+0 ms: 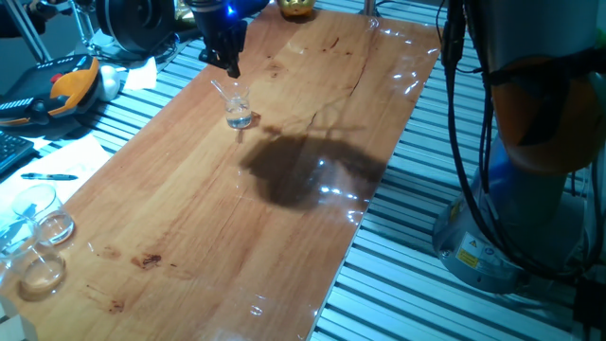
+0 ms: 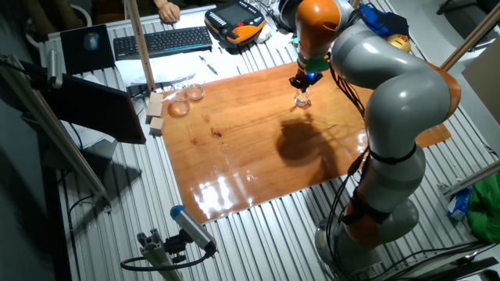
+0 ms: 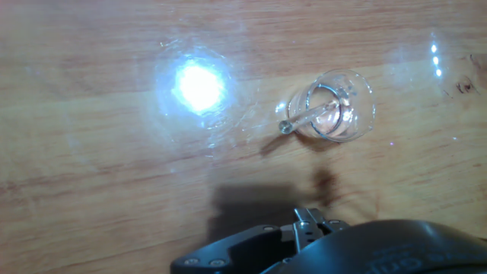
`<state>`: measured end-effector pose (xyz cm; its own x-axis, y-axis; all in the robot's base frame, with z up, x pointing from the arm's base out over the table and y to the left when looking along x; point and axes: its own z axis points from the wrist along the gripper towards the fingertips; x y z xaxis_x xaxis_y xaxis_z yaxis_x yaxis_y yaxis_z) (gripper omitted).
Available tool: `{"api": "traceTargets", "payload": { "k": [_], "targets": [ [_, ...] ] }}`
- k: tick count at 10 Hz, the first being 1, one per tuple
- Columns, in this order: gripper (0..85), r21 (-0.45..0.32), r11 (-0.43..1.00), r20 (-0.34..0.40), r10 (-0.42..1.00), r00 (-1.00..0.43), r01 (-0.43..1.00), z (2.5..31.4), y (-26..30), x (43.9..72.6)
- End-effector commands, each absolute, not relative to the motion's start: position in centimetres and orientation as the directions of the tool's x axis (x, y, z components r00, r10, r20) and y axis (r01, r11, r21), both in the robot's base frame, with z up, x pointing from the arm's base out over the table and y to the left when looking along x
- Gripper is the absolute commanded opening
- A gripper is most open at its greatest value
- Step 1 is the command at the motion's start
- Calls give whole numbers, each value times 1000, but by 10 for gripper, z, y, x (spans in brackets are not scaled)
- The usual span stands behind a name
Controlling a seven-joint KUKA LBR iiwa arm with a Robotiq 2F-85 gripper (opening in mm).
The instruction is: Stir the beaker with a glass rod
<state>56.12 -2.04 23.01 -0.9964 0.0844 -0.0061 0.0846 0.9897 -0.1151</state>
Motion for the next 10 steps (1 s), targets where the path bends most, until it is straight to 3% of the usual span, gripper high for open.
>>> {"api": "traceTargets", "payload": {
  "k": [1,10],
  "targets": [
    [0,-121,989,-5,86,-996,85,230,-21,561],
    [0,-198,967,-18,163,-986,163,232,-25,571]
  ]
}}
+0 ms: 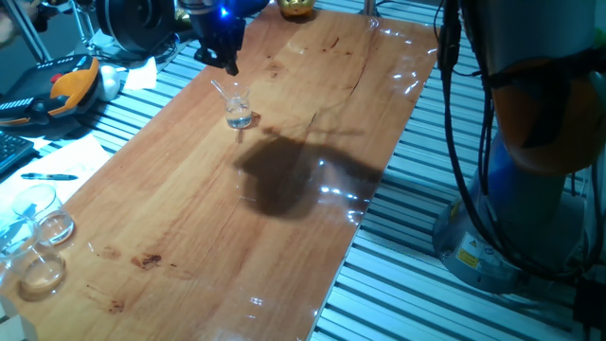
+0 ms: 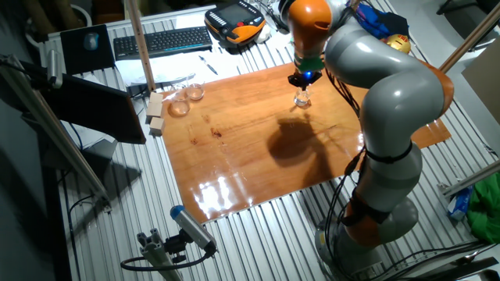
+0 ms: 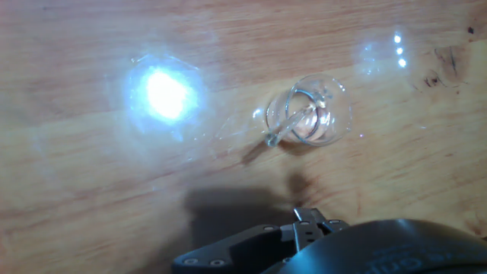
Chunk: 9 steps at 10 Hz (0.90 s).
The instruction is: Stir the beaker with a glass rod
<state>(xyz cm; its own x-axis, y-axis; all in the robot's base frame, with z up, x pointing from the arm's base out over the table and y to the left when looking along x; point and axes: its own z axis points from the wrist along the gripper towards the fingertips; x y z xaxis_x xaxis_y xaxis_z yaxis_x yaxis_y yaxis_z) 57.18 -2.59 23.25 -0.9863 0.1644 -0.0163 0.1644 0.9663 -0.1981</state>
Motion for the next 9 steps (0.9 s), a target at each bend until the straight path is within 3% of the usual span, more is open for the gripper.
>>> {"api": "traceTargets", "payload": {
  "k": [1,9],
  "targets": [
    [0,-200,965,-14,170,-985,169,234,-26,573],
    [0,-295,928,-44,222,-974,225,226,-19,590]
  ]
}}
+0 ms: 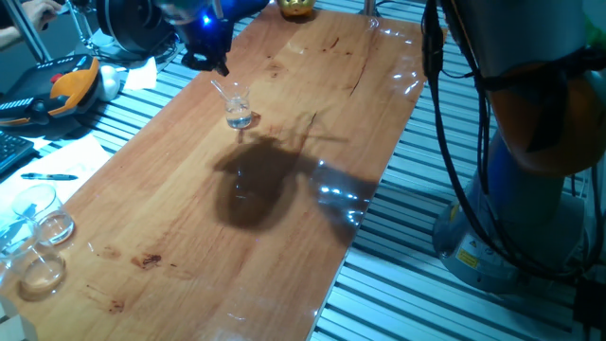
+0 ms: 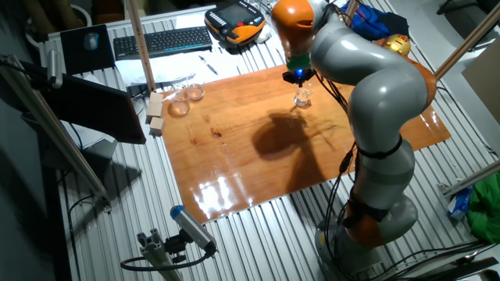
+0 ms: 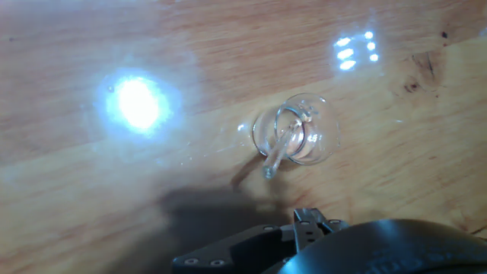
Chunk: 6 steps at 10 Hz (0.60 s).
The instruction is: Stir the beaker with a glass rod
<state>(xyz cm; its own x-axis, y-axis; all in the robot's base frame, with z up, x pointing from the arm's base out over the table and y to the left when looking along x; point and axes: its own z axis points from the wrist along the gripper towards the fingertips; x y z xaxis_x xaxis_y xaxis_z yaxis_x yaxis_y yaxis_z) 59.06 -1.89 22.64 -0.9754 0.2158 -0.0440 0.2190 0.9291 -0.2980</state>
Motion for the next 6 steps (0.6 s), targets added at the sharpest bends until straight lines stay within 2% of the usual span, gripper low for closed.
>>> {"api": "traceTargets", "payload": {
  "k": [1,4,5,6],
  "targets": [
    [0,-305,932,-43,193,-980,197,227,-17,591],
    [0,-336,936,-31,100,-995,104,227,-10,597],
    [170,-349,933,-44,80,-996,91,226,-9,598],
    [170,-346,933,-56,89,-994,103,226,-9,598]
  ]
}}
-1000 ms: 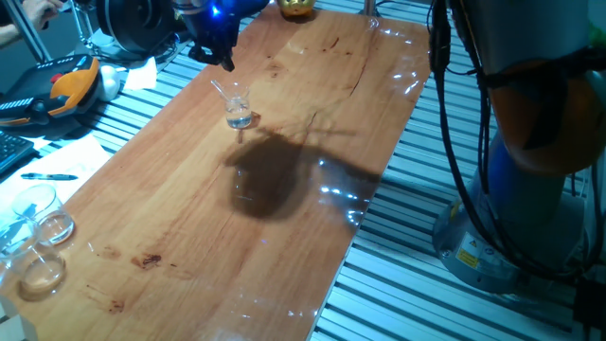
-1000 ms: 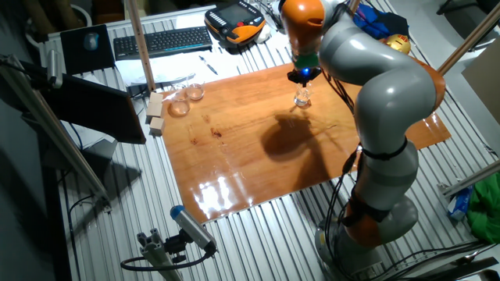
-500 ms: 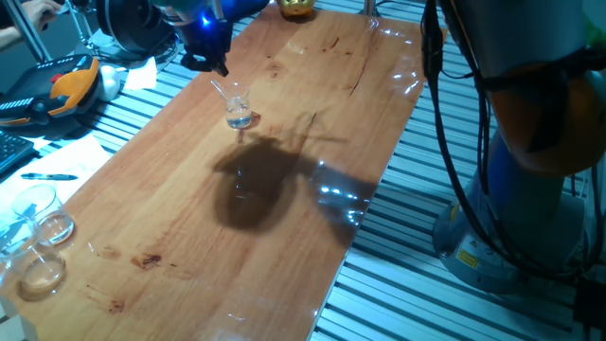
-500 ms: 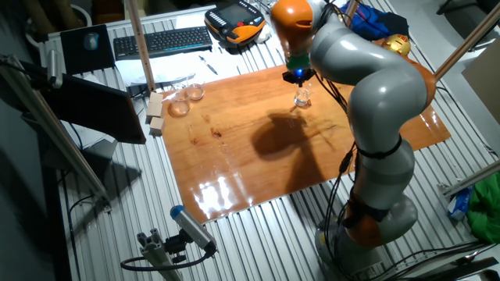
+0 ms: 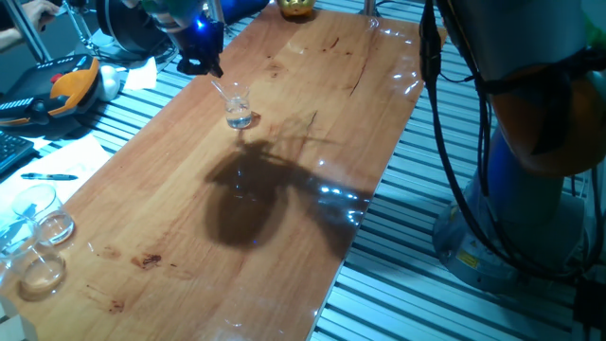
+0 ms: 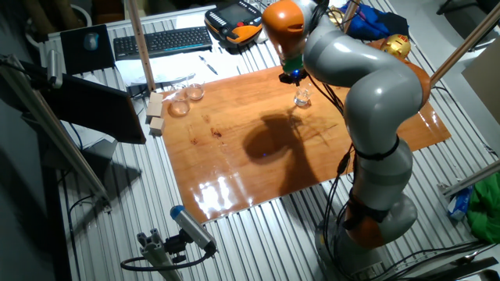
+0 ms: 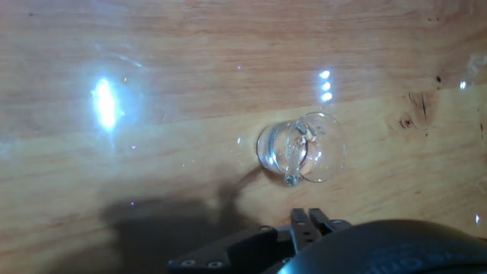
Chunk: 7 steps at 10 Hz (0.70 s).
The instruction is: Stir the beaker with a glass rod
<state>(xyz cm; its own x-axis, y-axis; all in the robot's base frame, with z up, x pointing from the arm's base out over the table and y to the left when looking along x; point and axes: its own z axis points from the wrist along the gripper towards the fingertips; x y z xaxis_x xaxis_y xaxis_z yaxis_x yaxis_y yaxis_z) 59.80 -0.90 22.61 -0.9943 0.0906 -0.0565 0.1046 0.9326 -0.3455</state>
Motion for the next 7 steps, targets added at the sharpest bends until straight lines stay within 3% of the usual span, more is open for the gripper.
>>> {"api": "traceTargets", "payload": {
  "k": [1,7],
  "targets": [
    [340,-341,933,-62,103,-993,118,225,-9,598],
    [340,-348,929,-68,112,-991,129,219,-11,602]
  ]
}}
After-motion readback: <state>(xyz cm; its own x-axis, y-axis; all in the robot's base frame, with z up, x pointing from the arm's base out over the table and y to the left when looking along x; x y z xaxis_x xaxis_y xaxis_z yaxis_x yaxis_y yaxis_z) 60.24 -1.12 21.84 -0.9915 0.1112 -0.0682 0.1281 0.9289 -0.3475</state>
